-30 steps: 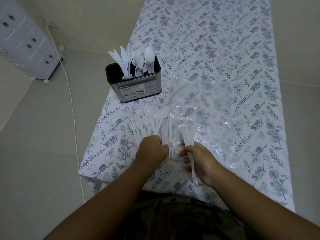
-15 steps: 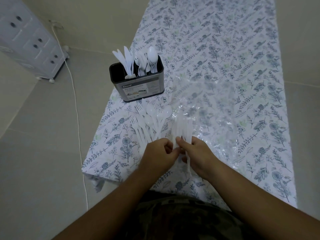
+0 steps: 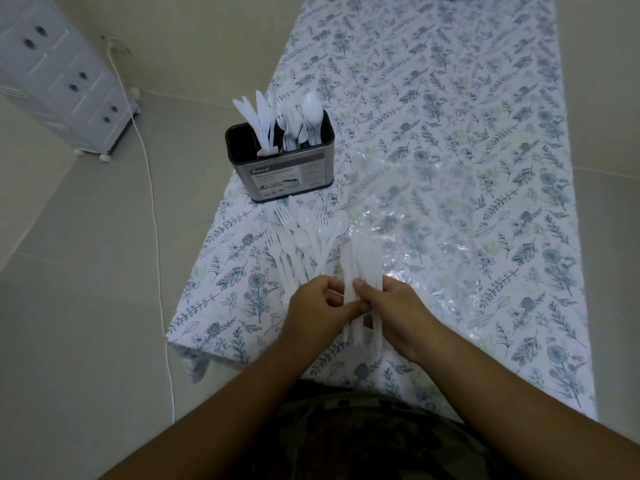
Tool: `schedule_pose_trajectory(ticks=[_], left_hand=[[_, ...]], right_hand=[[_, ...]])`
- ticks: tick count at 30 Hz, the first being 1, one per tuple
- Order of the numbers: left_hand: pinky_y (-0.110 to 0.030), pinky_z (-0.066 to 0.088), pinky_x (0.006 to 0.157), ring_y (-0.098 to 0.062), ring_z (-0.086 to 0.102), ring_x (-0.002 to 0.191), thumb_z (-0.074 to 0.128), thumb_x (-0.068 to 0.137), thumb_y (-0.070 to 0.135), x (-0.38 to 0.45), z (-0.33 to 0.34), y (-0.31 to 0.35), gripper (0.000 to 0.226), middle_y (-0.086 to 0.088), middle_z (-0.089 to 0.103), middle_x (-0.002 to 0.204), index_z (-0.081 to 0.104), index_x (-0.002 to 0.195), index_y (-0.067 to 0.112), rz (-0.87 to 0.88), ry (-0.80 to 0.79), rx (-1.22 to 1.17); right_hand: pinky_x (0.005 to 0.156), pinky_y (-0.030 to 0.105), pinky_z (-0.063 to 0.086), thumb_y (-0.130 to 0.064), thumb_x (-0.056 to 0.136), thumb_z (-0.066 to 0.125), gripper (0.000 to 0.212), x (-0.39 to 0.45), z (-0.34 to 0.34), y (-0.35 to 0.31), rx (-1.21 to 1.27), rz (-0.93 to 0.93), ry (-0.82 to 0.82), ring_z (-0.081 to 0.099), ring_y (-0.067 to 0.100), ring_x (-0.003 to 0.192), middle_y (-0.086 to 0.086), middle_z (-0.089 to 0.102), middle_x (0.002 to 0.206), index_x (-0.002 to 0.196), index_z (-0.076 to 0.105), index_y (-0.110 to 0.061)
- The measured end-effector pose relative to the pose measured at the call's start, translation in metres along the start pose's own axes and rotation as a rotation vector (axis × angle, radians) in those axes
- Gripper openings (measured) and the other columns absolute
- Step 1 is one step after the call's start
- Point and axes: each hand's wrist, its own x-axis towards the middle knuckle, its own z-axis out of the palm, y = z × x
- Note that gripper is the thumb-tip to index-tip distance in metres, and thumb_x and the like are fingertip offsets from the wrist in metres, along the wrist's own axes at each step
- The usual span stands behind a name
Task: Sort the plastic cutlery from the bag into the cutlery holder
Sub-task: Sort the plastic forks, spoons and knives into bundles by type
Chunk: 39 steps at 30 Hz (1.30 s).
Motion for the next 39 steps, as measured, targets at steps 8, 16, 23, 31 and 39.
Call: schedule_pose_trajectory(ticks=[8, 16, 23, 31, 39], left_hand=[[-0.027, 0.057, 0.061, -0.009, 0.068, 0.065, 0.086, 0.076, 0.033, 0.001, -0.001, -0.004, 0.032, 0.004, 0.070, 0.071, 0.065, 0.096, 0.020, -0.022, 0.080, -0.076], [-0.009, 0.045, 0.073, 0.006, 0.059, 0.082, 0.068, 0.092, 0.039, 0.002, -0.002, -0.002, 0.034, 0.005, 0.068, 0.108, 0.070, 0.118, 0.017, 0.189, 0.093, 0.243], [-0.018, 0.046, 0.081, -0.010, 0.054, 0.099, 0.063, 0.091, 0.024, 0.007, -0.015, -0.017, 0.025, 0.005, 0.052, 0.105, 0.064, 0.116, 0.018, 0.218, 0.187, 0.420], [-0.050, 0.033, 0.110, -0.030, 0.021, 0.145, 0.049, 0.093, 0.050, 0.027, -0.022, -0.017, 0.070, -0.009, 0.020, 0.159, 0.023, 0.154, 0.025, 0.123, 0.212, 0.761], [-0.047, 0.010, 0.122, -0.024, 0.001, 0.154, 0.047, 0.096, 0.053, 0.020, -0.006, -0.020, 0.067, -0.001, 0.006, 0.168, 0.026, 0.156, 0.030, 0.309, -0.001, 0.721]], right_hand=[[0.082, 0.047, 0.062, -0.028, 0.101, 0.061, 0.022, 0.003, -0.003, -0.002, 0.046, -0.001, 0.166, 0.073, 0.027, 0.088, 0.010, 0.076, 0.099, 0.110, 0.066, -0.009], [0.055, 0.034, 0.045, -0.013, 0.099, 0.049, 0.008, -0.002, -0.004, -0.005, 0.214, 0.129, 0.147, 0.050, 0.019, 0.058, 0.008, 0.054, 0.072, 0.095, 0.054, -0.008], [0.052, 0.031, 0.037, -0.023, 0.101, 0.058, 0.014, -0.002, -0.010, -0.005, 0.236, 0.160, 0.119, 0.042, 0.017, 0.054, 0.003, 0.042, 0.064, 0.092, 0.054, -0.013], [0.051, 0.032, 0.043, -0.015, 0.103, 0.053, 0.017, 0.003, -0.010, 0.005, 0.091, 0.156, 0.000, 0.049, 0.017, 0.059, 0.006, 0.056, 0.079, 0.118, 0.062, -0.016], [0.050, 0.030, 0.042, -0.011, 0.099, 0.055, 0.016, 0.004, -0.009, 0.002, 0.074, 0.133, -0.012, 0.052, 0.016, 0.054, 0.006, 0.058, 0.076, 0.109, 0.067, -0.016]])
